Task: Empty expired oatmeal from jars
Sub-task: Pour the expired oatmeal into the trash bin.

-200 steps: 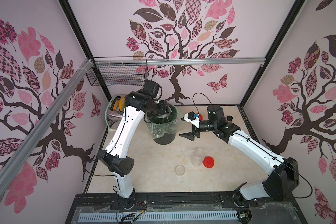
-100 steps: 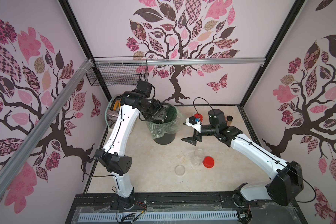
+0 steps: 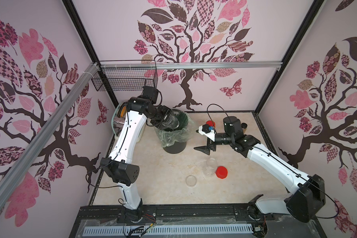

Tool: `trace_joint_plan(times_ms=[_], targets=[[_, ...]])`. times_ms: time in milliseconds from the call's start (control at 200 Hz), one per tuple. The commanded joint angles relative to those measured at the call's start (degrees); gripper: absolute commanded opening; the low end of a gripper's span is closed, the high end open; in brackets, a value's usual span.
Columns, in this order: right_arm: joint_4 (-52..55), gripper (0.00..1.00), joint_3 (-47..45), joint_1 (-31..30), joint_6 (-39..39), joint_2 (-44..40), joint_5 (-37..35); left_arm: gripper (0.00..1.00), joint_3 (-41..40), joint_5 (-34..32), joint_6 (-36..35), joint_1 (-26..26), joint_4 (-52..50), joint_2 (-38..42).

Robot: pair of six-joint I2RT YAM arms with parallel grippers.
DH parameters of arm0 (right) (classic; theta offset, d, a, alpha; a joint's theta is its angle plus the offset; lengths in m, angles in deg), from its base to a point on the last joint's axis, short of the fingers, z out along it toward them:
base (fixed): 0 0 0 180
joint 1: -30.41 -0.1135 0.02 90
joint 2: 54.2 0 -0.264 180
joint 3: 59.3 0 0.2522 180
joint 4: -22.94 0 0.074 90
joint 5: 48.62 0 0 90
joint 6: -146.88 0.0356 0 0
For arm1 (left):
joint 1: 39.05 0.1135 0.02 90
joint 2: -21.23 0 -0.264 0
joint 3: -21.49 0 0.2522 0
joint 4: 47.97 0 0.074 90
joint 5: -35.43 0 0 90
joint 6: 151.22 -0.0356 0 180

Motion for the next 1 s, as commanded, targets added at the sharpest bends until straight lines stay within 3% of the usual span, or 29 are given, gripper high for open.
trace_joint_plan(times_ms=[0, 280, 415, 620, 710, 895, 995], targets=[[0.11, 1.0, -0.69, -0.18, -0.34, -1.32, -0.12, 0.0, 2.9, 1.28, 2.63, 0.35, 1.69, 1.21], [0.11, 1.0, -0.88, -0.22, -0.03, -1.28, -0.59, 0.0, 1.53, -0.86, 4.45, 0.46, 2.63, 4.16], [-0.13, 1.0, -0.54, -0.21, 0.36, -1.1, -0.66, 0.0, -5.33, 3.78, 5.06, 1.35, 5.65, 4.64], [-0.68, 1.0, -0.77, -0.17, 0.49, -1.66, -1.22, 0.0, -10.09, 5.49, 5.63, 1.93, 9.66, 4.89], [-1.02, 1.0, -0.46, -0.2, 0.7, -1.25, -1.28, 0.0, -9.63, 7.28, 6.27, 1.93, 10.35, 4.44], [-0.91, 1.0, 0.41, -0.21, 1.07, 0.03, -1.28, 0.0, -3.39, 4.77, 6.53, 2.24, 10.67, 5.12], [-0.85, 1.0, 0.85, -0.18, 1.07, 0.39, -1.37, 0.0, -4.71, 2.9, 5.56, 2.26, 10.23, 6.49]])
